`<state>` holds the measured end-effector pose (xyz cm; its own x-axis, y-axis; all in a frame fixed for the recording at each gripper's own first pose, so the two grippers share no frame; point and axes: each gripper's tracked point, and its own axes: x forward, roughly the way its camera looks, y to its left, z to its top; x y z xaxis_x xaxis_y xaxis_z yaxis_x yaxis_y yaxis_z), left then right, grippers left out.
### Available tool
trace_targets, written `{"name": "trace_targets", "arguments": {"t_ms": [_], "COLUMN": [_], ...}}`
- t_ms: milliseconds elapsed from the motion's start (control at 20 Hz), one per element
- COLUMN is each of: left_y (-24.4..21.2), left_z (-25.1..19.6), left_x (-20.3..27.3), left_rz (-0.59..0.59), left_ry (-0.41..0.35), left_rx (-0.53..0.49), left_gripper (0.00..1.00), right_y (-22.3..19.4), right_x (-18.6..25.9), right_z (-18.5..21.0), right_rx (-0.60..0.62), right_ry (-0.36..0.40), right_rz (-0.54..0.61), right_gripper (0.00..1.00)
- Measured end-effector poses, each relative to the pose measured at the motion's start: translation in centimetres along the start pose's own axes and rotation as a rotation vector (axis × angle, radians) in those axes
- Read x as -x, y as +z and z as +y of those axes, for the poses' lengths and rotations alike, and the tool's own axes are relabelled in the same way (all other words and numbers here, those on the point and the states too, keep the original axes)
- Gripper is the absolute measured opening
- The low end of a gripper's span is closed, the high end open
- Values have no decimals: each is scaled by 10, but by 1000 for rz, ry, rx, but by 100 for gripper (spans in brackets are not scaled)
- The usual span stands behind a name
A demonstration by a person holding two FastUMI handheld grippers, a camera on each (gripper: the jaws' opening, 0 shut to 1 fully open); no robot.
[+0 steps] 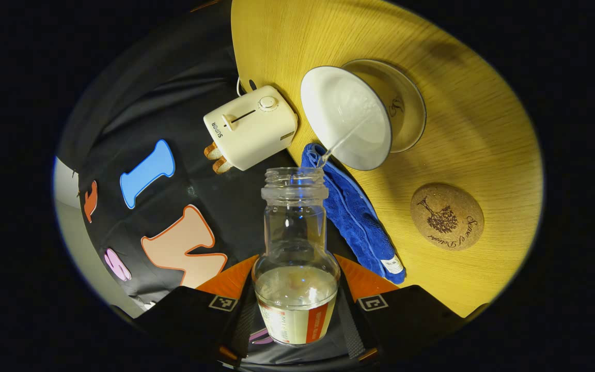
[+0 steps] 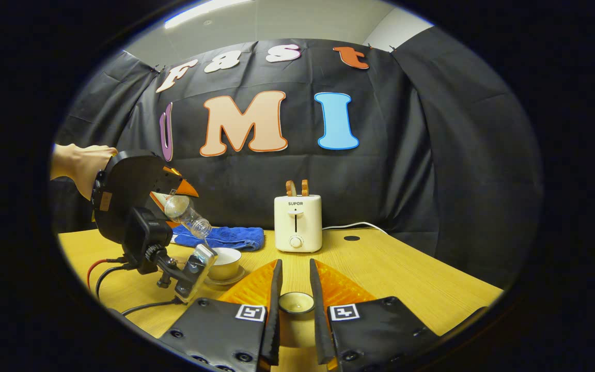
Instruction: Open the teacup lid with one hand, grasp the water bottle and pour water into the teacup with the other hand; after pouring, place the water bottle on the coaster and then close the teacup lid.
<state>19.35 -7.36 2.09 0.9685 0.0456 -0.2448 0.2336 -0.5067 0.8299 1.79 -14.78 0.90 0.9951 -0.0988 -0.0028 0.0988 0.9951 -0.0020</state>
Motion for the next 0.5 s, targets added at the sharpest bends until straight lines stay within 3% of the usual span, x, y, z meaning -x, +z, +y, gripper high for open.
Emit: {"name": "trace_targets", "arguments": {"t_ms": [500], "left_y": [1], "left_z": [-2], "left_x": [-3], "left_rz": [-7], "left_ry": [-1], "left_rx": [7], "left_gripper": [69], "right_y": [0], "right_x": [0], "right_z": [0], "right_rx": [0], "right_ry": [0], "right_rz": [0], "right_gripper": [30]}}
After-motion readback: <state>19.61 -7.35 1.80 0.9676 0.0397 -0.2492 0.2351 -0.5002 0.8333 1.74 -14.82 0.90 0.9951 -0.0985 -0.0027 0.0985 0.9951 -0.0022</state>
